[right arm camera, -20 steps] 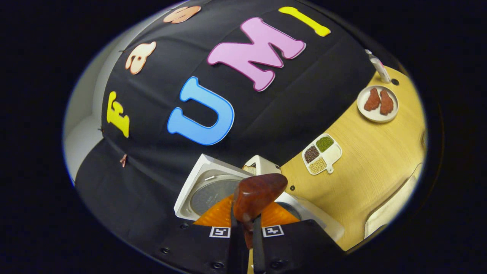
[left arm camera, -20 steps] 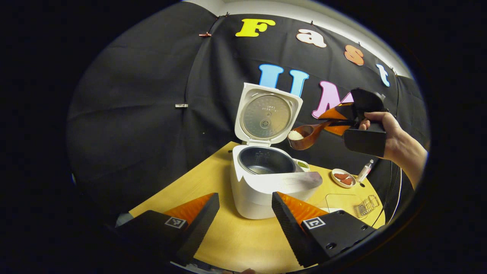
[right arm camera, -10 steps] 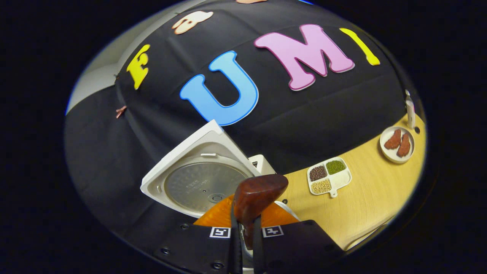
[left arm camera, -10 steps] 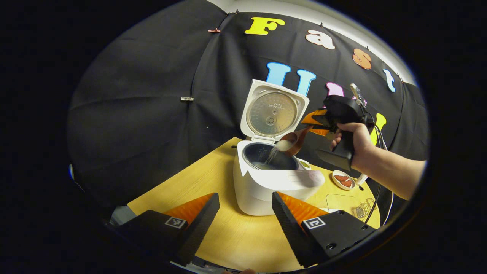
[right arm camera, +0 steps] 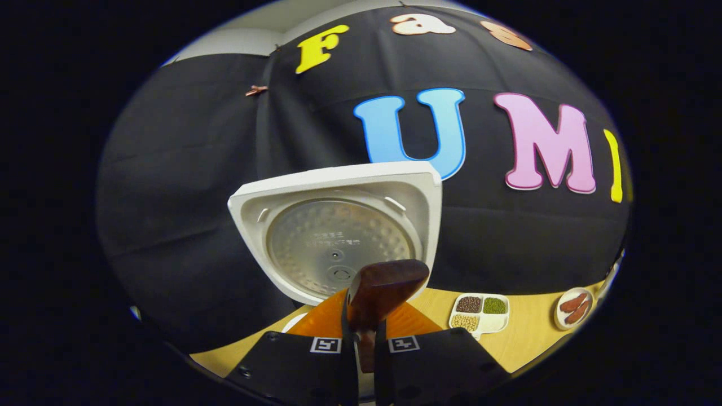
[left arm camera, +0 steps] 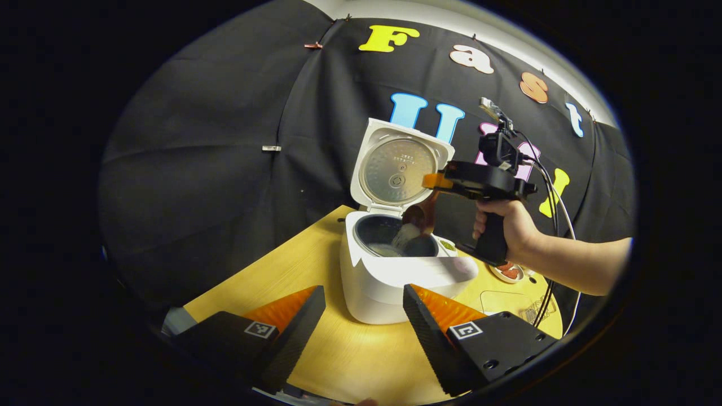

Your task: Close the left gripper, press the button to open the rice cooker; take a wooden spoon from the chopstick holder with the right hand, scoop a spoonful of rice and pour it into the rice cooker, then put the wooden spoon back into the chopstick holder.

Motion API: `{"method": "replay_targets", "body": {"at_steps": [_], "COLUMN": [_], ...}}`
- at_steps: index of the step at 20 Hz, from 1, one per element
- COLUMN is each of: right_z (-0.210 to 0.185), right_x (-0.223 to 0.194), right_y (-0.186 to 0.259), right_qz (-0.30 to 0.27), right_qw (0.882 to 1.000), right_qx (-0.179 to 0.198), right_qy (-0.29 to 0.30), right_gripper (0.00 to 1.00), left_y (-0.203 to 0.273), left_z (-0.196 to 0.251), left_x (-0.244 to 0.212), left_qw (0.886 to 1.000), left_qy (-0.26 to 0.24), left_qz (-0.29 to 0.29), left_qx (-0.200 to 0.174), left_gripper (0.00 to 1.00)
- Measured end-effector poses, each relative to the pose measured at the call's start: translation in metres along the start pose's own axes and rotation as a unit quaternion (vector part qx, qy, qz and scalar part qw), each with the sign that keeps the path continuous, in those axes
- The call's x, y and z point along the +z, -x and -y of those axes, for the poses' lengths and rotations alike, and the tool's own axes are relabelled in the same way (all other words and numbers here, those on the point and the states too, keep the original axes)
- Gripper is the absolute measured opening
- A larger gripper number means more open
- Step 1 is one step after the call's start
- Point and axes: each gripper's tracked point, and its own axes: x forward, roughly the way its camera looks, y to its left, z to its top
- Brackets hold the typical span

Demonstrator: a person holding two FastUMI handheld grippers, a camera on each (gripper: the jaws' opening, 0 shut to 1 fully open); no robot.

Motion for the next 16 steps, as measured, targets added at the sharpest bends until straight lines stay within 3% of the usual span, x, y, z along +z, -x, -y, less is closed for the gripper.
{"method": "replay_targets", "body": {"at_steps": [4,8,10,13,16], "right_z": [-0.009,-0.024,-0.029,-0.019,-0.007], "right_x": [-0.011,-0.026,-0.035,-0.017,0.009], "right_y": [0.001,0.013,0.018,0.023,0.035], "right_qz": [0.003,0.006,-0.01,-0.003,0.008], "right_qw": [0.996,0.98,0.982,0.989,0.998], "right_qx": [0.015,0.045,0.055,0.038,0.027], "right_qy": [0.089,0.192,0.18,0.146,0.059], "right_gripper": [0.15,0.15,0.15,0.16,0.15], "left_y": [0.0,0.004,0.005,0.01,0.016], "left_z": [0.003,0.006,0.009,0.014,0.019], "left_x": [0.0,-0.004,-0.006,-0.005,-0.005], "left_qw": [1.0,1.0,1.0,1.0,1.0], "left_qy": [-0.004,-0.001,-0.004,-0.013,-0.014], "left_qz": [0.004,0.002,0.002,0.006,0.009], "left_qx": [-0.004,-0.007,-0.008,-0.01,-0.014], "left_gripper": [0.96,0.96,0.96,0.96,0.96]}}
